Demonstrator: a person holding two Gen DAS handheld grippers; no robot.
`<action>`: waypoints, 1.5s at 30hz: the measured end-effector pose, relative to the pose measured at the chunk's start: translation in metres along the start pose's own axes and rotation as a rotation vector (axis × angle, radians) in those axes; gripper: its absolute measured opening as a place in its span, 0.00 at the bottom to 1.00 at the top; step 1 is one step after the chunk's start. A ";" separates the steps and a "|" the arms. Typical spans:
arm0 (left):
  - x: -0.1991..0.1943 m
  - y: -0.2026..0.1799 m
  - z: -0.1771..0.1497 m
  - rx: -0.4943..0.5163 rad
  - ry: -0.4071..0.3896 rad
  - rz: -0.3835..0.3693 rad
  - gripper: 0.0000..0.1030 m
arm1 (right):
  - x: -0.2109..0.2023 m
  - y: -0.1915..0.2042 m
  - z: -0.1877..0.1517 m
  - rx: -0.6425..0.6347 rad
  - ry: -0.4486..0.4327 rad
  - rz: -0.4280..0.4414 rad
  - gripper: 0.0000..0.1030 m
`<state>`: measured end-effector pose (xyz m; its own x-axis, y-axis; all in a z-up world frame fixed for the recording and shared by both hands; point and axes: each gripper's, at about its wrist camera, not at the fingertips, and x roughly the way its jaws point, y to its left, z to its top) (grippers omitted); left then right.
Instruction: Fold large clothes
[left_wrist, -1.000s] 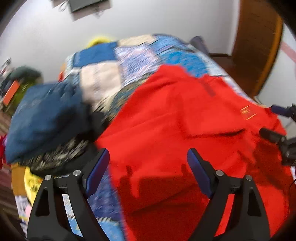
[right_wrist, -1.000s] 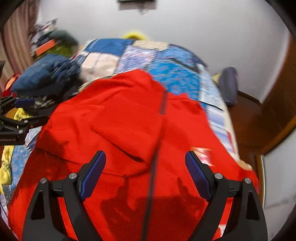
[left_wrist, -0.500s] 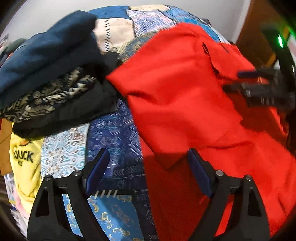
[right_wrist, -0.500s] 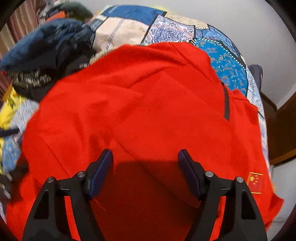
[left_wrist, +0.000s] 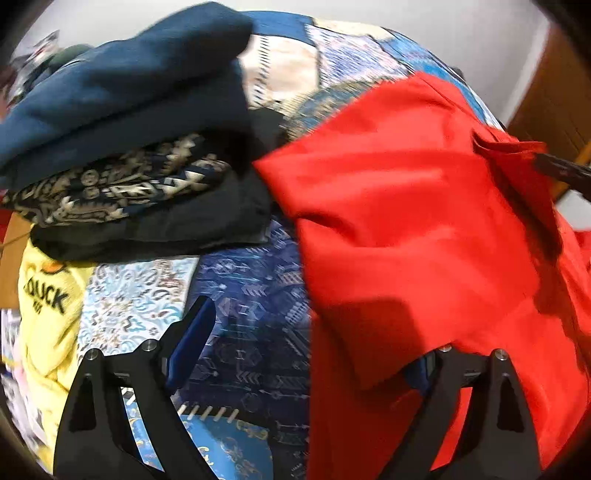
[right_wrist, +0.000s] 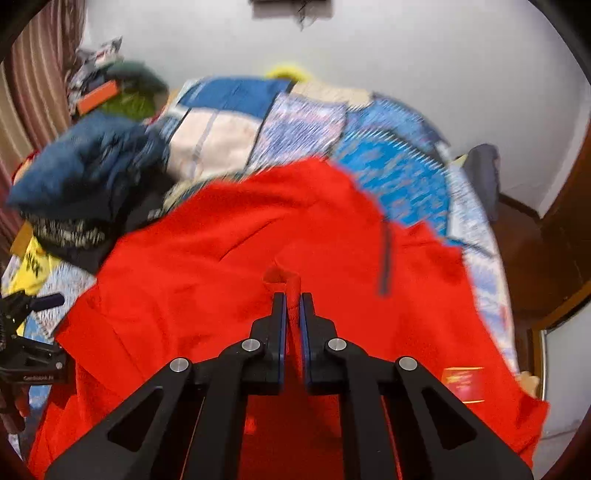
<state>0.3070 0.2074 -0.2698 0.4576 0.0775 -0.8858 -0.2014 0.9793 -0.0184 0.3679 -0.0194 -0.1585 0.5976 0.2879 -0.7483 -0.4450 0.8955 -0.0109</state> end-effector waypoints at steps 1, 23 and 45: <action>-0.002 0.002 0.001 -0.012 -0.009 0.018 0.87 | -0.008 -0.010 0.002 0.020 -0.016 -0.008 0.06; 0.003 0.054 -0.006 -0.159 -0.002 0.165 0.87 | -0.020 -0.149 -0.101 0.366 0.154 -0.133 0.06; -0.093 -0.065 0.057 0.079 -0.201 -0.055 0.87 | -0.114 -0.220 -0.142 0.543 0.110 -0.216 0.60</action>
<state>0.3266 0.1468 -0.1596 0.6307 0.0517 -0.7743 -0.1066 0.9941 -0.0204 0.3030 -0.2971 -0.1648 0.5508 0.0688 -0.8318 0.1012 0.9837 0.1484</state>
